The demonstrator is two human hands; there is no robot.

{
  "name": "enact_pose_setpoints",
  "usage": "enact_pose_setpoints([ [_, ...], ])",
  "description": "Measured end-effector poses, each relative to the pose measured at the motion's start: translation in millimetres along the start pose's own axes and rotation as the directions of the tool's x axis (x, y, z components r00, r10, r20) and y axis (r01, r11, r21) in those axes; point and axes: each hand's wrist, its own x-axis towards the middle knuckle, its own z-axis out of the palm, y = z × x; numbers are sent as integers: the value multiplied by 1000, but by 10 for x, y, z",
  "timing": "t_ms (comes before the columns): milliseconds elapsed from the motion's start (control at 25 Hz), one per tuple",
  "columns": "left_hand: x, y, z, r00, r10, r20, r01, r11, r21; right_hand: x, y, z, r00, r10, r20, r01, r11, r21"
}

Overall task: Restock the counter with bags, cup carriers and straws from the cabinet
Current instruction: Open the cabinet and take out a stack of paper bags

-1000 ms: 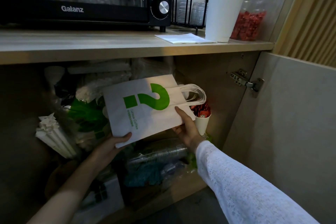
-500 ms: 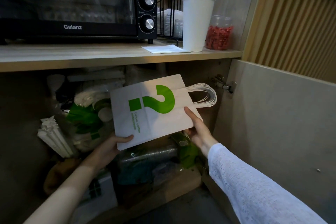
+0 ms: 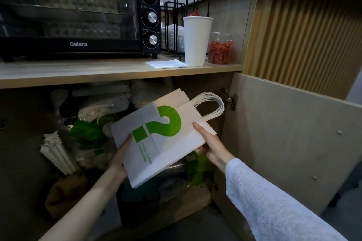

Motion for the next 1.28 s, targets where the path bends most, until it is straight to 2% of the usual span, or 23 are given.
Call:
enact_pose_setpoints([
  [120, -26, 6, 36, 999, -21, -45, 21, 1000, 11, -29, -32, 48, 1000, 8, 6, -8, 1000, -19],
  [240, -89, 14, 113, 998, -61, -30, 62, 998, 32, -72, -97, 82, 1000, 7, 3, -6, 1000, -30],
  [400, -173, 48, 93, 997, -55, -61, 59, 996, 63, -175, -182, 88, 1000, 22, -15, -23, 999, -30],
  [520, -247, 73, 17, 992, 6, -123, 15, 985, 171, -291, -229, 69, 999, 41, 2, -41, 999, -14],
  [640, -454, 76, 83, 987, -37, -154, 50, 995, 83, -393, -195, 11, 995, 92, 25, -93, 995, 48],
  [720, -578, 27, 99, 984, -12, -178, 15, 1000, 12, -485, -129, -68, 988, 144, 46, -149, 983, 109],
  [840, -728, -110, -12, 976, 49, -214, -41, 998, 44, -607, 47, -242, 972, 202, 124, -221, 960, 170],
  [1040, -931, -256, -155, 981, 140, -136, -116, 979, 168, -772, 521, -552, 918, 288, 273, -371, 867, 333],
  [1280, -1032, -348, -362, 969, 241, -53, -220, 939, 264, -931, 770, -677, 877, 261, 402, -384, 886, 262],
])
